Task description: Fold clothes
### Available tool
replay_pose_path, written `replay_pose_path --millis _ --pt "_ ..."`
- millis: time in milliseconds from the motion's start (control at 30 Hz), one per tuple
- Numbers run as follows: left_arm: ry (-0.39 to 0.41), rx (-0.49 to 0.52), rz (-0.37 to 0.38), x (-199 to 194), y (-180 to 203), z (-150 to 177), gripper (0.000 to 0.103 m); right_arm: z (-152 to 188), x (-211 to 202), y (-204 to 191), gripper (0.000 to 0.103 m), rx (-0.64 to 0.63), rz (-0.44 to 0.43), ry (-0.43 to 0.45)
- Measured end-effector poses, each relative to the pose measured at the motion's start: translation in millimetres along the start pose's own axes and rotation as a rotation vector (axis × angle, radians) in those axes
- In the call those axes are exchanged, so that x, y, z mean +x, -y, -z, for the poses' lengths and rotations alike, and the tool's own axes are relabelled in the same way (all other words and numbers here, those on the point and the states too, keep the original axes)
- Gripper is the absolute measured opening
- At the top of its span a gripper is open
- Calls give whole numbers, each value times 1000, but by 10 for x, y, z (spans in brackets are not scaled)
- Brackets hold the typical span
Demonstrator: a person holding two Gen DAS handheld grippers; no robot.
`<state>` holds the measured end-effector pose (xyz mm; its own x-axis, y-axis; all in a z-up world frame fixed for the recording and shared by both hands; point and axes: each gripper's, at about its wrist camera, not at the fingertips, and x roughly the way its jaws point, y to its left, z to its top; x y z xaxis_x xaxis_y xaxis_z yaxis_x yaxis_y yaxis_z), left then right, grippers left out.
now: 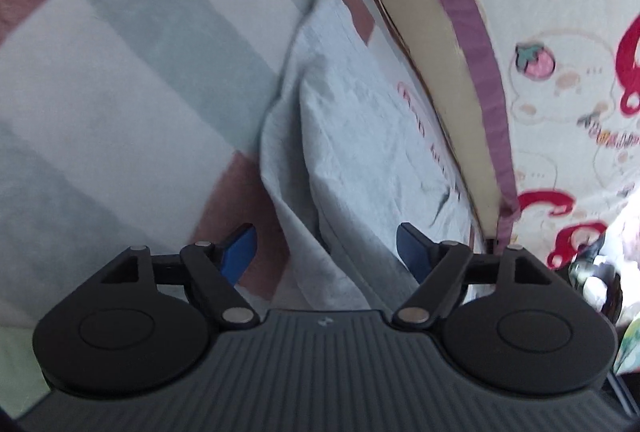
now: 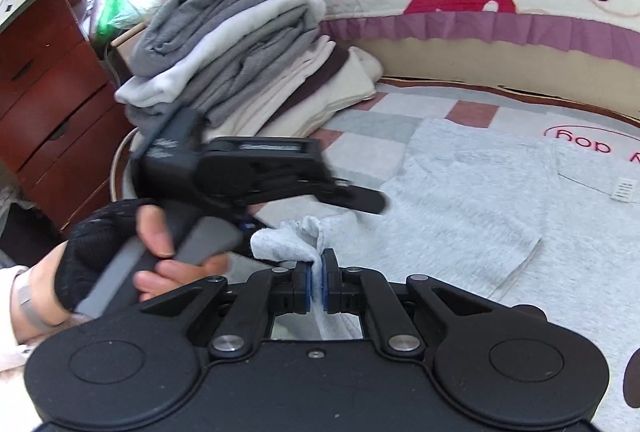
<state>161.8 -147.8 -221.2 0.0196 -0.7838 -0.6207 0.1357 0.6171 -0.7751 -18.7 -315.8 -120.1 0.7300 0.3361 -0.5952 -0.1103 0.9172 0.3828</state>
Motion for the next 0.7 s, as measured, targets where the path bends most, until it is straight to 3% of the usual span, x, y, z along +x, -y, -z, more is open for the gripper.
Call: replay_pose_path --millis 67,300,367,400,433,700 --pt "46 28 -36 36 85 -28 76 -17 -56 29 6 16 -9 10" --pt "133 -51 6 323 124 -320 76 -2 -252 203 6 101 -33 72" --pt "136 -7 16 389 225 -313 64 35 -317 248 6 111 -31 91" --pt "143 40 5 404 311 -293 34 62 -353 272 6 116 -31 102" --pt "149 87 -6 420 398 -273 12 86 -391 308 6 126 -36 112" --pt "202 442 -89 562 1129 -115 11 259 -616 750 6 245 -37 138"
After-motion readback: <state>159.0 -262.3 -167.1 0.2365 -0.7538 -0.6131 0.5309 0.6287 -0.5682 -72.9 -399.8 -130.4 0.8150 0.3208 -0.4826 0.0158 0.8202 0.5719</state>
